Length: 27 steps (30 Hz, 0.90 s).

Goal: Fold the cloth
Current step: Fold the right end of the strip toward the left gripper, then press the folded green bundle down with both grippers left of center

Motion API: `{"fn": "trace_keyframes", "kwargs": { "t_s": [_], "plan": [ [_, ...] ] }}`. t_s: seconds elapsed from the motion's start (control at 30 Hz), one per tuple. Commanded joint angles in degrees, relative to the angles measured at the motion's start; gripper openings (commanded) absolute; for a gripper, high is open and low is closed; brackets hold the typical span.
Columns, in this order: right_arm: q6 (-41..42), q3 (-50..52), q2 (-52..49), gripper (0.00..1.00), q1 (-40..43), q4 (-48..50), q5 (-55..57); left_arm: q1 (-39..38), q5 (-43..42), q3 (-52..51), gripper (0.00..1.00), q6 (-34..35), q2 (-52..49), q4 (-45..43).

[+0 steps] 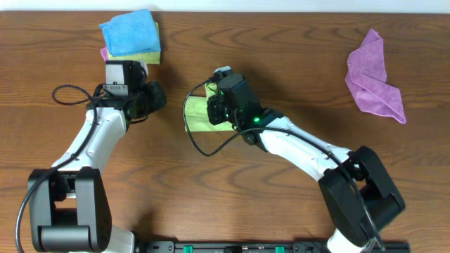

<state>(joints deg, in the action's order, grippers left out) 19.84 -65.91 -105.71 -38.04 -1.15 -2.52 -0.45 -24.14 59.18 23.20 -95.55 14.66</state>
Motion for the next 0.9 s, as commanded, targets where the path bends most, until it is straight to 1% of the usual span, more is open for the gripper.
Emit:
{"fn": "trace_keyframes", "kwargs": {
  "t_s": [0.0, 0.3, 0.43, 0.57, 0.87],
  "plan": [
    [-1.55, -1.92, -0.37, 0.01, -1.25, 0.09, 1.73, 0.63, 0.59, 0.98, 0.05, -1.42, 0.9, 0.46],
    [-1.75, -1.92, -0.39, 0.01, -1.77, 0.02, 1.92, 0.81, 0.52, 1.01, 0.06, -1.38, 0.92, 0.63],
    [-4.61, -1.95, -0.39, 0.01, -3.02, 0.09, 3.52, 0.81, 0.74, 0.98, 0.06, -1.42, 0.92, 1.38],
    [-5.2, -2.69, -0.39, 0.01, -4.2, -0.22, 4.72, 0.81, 1.97, 0.98, 0.06, -1.44, 0.92, 1.95],
    [-8.37, -6.54, -0.39, 0.01, -5.01, -5.53, 7.04, 0.87, 2.29, 0.98, 0.06, -1.44, 0.92, 2.25]
  ]
}}
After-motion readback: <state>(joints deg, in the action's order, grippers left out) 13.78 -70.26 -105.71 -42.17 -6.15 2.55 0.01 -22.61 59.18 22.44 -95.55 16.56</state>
